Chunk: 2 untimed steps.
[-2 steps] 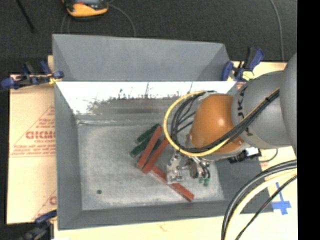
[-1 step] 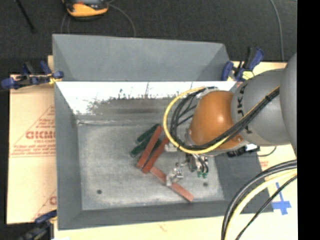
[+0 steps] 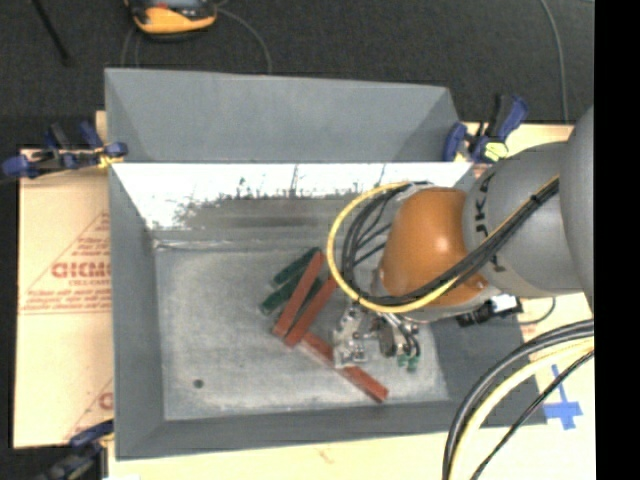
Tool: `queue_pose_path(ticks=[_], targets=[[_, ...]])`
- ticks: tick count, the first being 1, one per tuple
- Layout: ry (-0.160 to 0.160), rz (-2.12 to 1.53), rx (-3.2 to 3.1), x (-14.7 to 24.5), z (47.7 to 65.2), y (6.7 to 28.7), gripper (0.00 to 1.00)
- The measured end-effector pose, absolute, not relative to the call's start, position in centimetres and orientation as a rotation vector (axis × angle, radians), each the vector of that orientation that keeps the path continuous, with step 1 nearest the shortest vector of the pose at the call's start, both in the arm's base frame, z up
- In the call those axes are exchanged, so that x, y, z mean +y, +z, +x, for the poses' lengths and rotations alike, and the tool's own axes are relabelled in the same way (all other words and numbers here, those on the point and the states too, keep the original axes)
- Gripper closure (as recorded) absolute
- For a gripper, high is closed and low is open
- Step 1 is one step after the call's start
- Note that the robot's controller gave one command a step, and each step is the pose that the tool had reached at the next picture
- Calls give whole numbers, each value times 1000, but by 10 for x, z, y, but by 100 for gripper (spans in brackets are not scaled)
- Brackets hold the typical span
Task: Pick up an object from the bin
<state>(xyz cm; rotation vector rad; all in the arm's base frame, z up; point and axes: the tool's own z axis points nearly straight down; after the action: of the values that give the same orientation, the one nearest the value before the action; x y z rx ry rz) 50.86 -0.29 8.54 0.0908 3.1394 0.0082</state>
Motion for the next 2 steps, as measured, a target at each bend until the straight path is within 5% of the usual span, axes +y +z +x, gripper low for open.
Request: queue_pose_path(ticks=[1,2], targets=[[11,92,3088,-2,520,88,0],[7,90,3130,-3,507,78,100]])
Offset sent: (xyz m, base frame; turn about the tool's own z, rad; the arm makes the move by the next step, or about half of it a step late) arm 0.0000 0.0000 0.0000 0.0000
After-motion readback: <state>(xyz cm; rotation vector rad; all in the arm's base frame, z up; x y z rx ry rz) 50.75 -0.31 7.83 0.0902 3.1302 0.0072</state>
